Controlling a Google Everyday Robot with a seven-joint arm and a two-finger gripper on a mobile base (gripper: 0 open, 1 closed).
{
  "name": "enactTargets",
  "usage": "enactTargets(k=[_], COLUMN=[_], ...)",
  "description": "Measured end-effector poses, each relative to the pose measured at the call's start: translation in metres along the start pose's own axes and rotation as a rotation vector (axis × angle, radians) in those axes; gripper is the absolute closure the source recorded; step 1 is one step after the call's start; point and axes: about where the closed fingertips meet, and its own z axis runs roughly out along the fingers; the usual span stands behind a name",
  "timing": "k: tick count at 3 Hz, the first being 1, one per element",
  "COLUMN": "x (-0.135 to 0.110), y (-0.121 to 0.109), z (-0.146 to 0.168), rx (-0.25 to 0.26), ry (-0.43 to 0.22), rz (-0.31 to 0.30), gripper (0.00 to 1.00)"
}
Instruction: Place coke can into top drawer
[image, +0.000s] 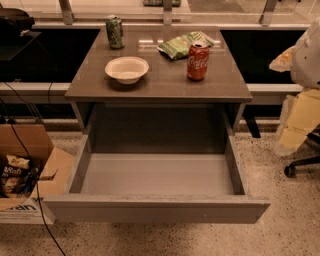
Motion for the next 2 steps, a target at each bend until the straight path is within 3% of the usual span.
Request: enactTargets(k=[1,2], x=[0.0,-0.0044], y=[0.0,-0.0094], z=[0.0,0.0038], rx=[0.0,0.009], ry=[0.0,-0.063], rz=[0.0,0.032], gripper=[0.0,0.0])
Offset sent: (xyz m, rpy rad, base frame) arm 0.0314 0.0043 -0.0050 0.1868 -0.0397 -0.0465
